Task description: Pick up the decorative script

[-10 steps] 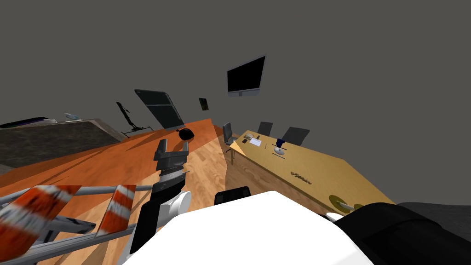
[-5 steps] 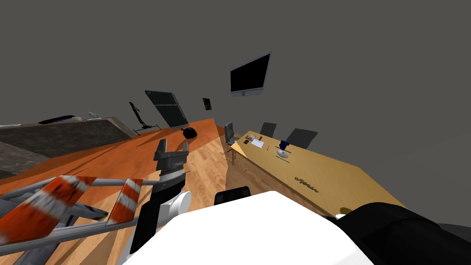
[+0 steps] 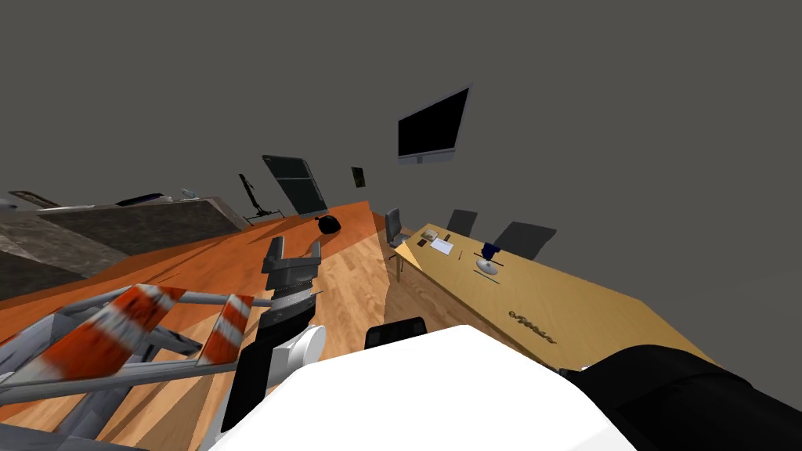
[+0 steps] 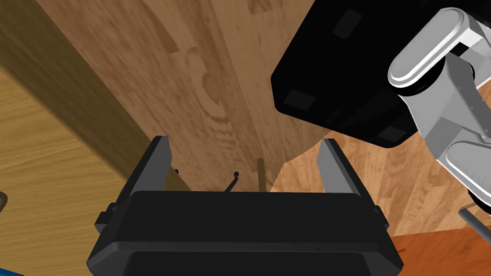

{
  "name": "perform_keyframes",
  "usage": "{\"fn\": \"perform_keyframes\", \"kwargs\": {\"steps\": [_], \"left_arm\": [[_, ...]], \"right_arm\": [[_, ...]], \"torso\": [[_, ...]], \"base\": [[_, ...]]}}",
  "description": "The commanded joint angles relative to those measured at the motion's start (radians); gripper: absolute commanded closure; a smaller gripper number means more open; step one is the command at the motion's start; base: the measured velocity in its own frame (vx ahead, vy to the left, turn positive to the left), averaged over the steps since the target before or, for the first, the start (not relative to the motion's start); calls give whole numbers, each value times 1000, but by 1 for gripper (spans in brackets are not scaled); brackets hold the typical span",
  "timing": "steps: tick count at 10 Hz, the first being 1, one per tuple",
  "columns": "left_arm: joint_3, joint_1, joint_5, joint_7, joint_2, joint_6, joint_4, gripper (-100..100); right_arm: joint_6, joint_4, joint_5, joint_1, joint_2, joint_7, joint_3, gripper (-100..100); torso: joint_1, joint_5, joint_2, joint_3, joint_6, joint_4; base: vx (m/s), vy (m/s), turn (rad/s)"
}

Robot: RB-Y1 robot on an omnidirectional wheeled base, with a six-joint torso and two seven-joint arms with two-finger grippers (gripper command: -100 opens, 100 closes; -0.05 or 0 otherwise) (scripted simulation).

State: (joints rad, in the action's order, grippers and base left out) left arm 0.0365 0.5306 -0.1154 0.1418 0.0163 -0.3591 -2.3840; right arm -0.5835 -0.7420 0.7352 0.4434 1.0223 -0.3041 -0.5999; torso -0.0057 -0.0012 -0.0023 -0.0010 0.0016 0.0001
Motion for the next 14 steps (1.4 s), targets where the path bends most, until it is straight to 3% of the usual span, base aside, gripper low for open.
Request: {"fn": "perform_keyframes", "kwargs": {"steps": [1, 4, 6, 9, 11, 12, 13, 14], "left_arm": [[0, 0, 0, 0, 0, 0, 0, 0], [0, 0, 0, 0, 0, 0, 0, 0], [0, 0, 0, 0, 0, 0, 0, 0], [0, 0, 0, 0, 0, 0, 0, 0], [0, 0, 0, 0, 0, 0, 0, 0], [0, 0, 0, 0, 0, 0, 0, 0], [0, 0, 0, 0, 0, 0, 0, 0], [0, 0, 0, 0, 0, 0, 0, 0]], "right_arm": [[9, 50, 7, -10, 19, -11, -13, -100], [19, 92, 13, -18, 34, -15, -24, -100], [36, 147, 21, -34, 51, -22, -43, -100], [52, 186, 26, -55, 45, -27, -61, -100], [54, 181, 27, -56, 45, -22, -63, -100], [54, 183, 27, -57, 45, -24, -63, 0], [95, 133, 45, -7, 17, 4, -33, -100], [95, 131, 45, 7, 17, 4, -33, -100]], "torso": [[0, 0, 0, 0, 0, 0], [-3, -1, -2, -1, -1, 0], [-1, 0, -2, -1, -1, 0], [-3, -1, -2, -1, 0, 0], [-7, -2, -4, -2, 0, -1], [-1, -1, -2, -1, 1, -1], [3, 0, 0, 0, 1, 0], [2, 0, 1, 1, -1, 0]], "base": [[52, -91, 163], [50, -101, 147], [53, -108, 182], [51, -136, 162], [47, -125, 85], [6, -15, 2], [-14, -43, 327], [-22, -57, 195]]}}
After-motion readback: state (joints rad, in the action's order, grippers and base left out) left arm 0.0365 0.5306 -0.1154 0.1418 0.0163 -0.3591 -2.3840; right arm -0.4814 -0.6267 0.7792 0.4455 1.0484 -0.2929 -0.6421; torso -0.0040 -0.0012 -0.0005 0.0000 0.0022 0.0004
